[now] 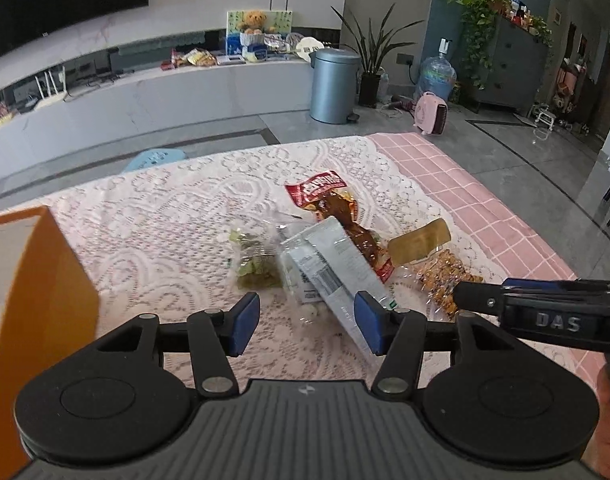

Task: Organize snacks
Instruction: 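Grasp the white barcode snack strip with the left tool while the right tool moves over the orange nut pack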

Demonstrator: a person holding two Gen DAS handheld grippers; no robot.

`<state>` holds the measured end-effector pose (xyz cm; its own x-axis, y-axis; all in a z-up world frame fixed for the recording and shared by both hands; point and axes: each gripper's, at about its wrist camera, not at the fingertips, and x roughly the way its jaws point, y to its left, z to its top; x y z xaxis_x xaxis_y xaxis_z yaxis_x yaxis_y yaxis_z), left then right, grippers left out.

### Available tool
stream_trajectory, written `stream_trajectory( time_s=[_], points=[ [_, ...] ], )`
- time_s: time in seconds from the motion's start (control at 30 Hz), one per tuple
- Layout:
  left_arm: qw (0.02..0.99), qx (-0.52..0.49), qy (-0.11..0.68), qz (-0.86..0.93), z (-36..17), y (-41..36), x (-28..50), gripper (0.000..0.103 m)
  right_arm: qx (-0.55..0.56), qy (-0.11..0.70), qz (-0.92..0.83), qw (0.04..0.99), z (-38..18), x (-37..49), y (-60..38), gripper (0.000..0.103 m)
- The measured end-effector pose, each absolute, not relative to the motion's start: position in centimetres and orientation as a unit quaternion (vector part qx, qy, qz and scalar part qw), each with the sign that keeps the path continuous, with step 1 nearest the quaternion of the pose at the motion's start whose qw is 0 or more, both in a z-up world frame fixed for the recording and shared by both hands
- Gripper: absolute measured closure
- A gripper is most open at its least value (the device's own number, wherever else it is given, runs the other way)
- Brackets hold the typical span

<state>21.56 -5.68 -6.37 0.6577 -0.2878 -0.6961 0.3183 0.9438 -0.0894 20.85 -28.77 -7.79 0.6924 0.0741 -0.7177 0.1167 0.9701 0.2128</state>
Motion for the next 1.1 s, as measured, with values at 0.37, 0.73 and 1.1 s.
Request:
stream_trajectory(
  time_s=[0.37,0.73,1.1],
  points=[
    [0.884,-0.019,0.424,-0.194,-9.5,-8.6,23.4,0.047,0.181,0.461,-0.062,0.867,-10.8,23.5,-32.7,0.053],
    [0.87,-0.07,0.446,-0.201,-11.3,-8.8,25.1,0.047,0.024,0.435,-0.056,0.898,-11.1,26.1,-31.0,0.037],
    [0.872,-0.081,0.437,-0.204,-11.2,-9.1,25.9,0.047,0.032,0.466,-0.023,0.884,-13.1,27.4,-31.8,0.037]
  ],
)
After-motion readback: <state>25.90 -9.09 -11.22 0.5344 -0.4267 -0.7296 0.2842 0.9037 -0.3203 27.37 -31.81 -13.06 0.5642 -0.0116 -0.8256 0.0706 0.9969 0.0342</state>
